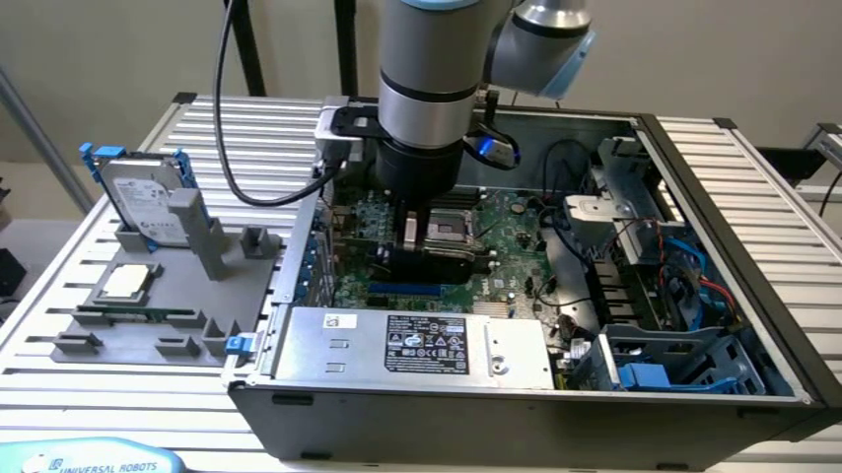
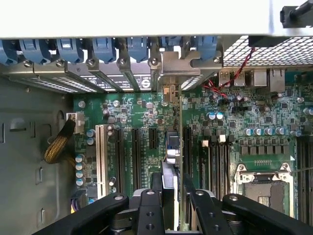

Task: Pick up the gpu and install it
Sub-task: 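Insert the gpu into the slot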

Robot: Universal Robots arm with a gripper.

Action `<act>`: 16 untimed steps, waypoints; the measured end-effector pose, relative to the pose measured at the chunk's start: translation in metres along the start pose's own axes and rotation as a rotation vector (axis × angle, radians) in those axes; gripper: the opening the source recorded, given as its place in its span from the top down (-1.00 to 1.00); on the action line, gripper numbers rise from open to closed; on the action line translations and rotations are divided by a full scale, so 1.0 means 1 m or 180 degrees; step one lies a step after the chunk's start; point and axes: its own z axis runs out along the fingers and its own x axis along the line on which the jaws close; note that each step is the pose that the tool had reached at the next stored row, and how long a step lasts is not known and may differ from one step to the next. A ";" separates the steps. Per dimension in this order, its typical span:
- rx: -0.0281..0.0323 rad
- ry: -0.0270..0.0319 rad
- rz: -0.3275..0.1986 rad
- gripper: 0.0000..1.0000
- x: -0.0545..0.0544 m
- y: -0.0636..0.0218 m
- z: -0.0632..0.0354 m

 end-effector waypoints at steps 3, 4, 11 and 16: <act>-0.0001 0.0002 -0.0011 0.47 0.000 0.0003 0.0007; -0.0001 0.0002 -0.0011 0.47 0.000 0.0003 0.0007; 0.0008 0.0000 -0.0011 0.47 0.000 0.0010 0.0017; 0.0024 0.0000 -0.0024 0.47 0.001 0.0031 0.0031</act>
